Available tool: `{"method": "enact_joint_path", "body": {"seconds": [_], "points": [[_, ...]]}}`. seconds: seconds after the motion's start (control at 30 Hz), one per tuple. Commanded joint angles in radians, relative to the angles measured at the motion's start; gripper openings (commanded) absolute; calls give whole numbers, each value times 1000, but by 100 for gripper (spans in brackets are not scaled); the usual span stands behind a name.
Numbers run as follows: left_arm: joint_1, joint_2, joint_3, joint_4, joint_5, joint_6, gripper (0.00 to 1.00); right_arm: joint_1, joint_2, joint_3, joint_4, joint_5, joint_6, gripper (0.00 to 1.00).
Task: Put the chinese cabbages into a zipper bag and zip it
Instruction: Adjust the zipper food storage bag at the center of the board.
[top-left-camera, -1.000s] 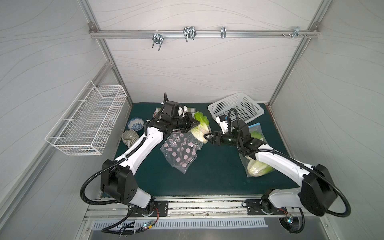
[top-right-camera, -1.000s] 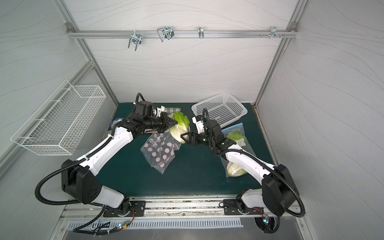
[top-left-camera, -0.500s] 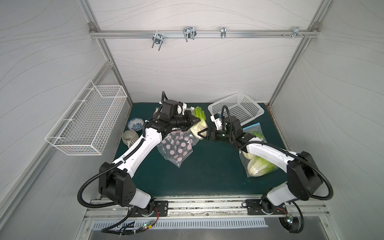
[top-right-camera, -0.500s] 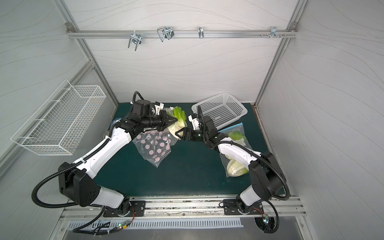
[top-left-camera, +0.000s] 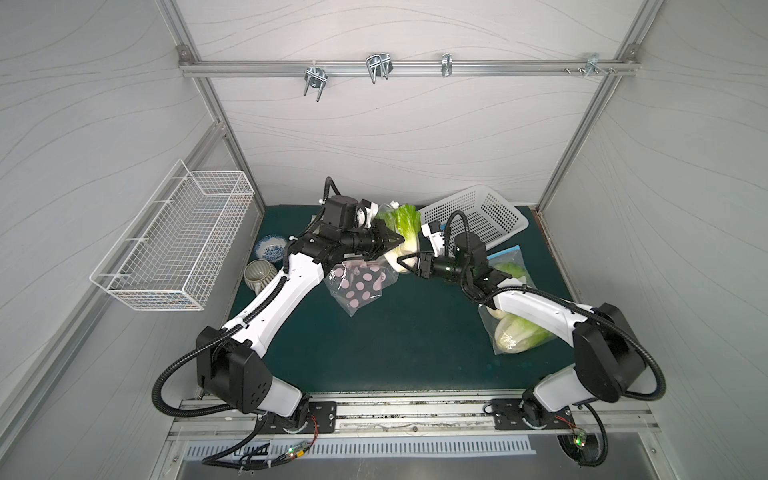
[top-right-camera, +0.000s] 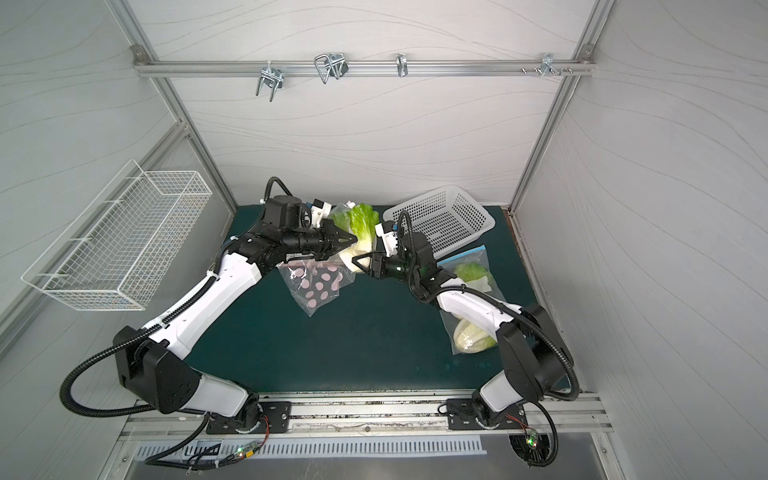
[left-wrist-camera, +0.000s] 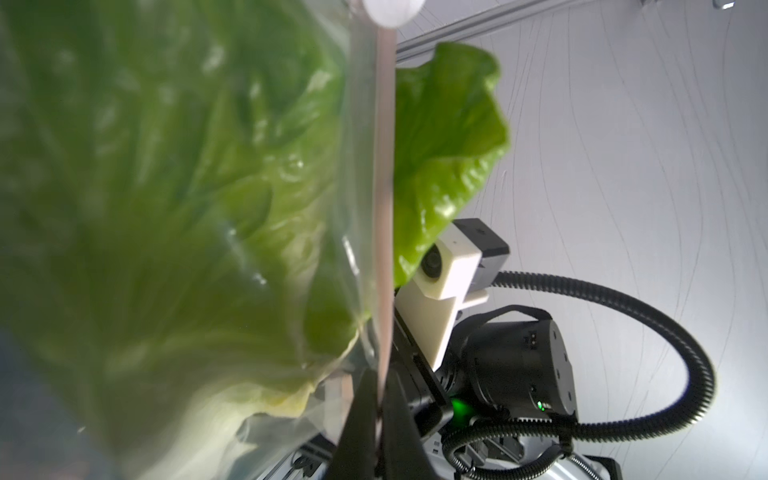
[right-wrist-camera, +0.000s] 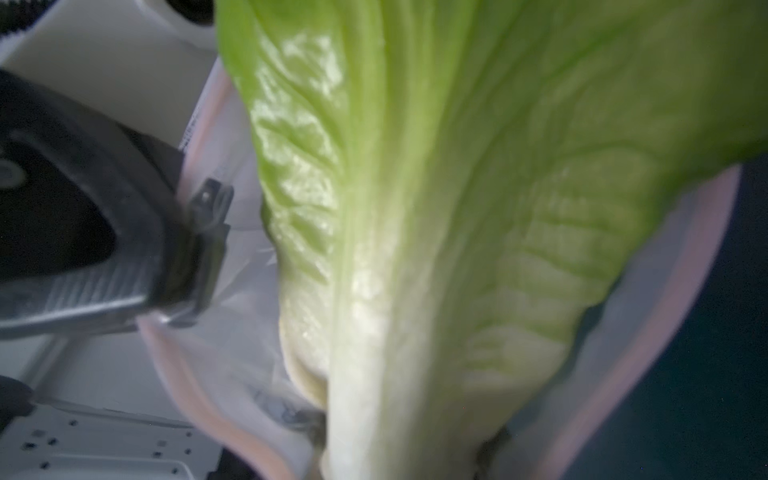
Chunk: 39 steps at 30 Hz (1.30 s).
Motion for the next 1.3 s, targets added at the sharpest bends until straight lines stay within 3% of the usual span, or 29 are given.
{"method": "enact_joint_path", "body": {"seconds": [0.0,0.13,0.23,0.3,0.4,0.5,0.63,0.8,1.07,1.27], "points": [[-3,-29,101,-60,52,109,25,-5,-71,-6,-31,42,-192,22],[15,-37,205,-215,78,272,51,-5,-133,12,-146,46,-375,17],[50,-38,325,-398,35,451,57,-9,-185,46,-275,38,-535,13],[99,-51,363,-478,-46,550,58,-11,-219,66,-347,26,-632,12],[187,-108,301,-461,-147,634,60,-15,-264,101,-456,-13,-735,10],[217,-157,219,-403,-104,702,60,-21,-297,129,-550,-65,-820,9],[217,-223,97,-257,44,705,60,-23,-326,156,-658,-141,-886,7],[213,-280,41,-203,157,741,61,-25,-348,180,-756,-187,-939,5],[135,-280,23,-248,185,881,61,-42,-341,210,-859,-258,-990,4],[129,-321,18,-303,179,966,58,-93,-366,181,-861,-298,-987,3]]}}
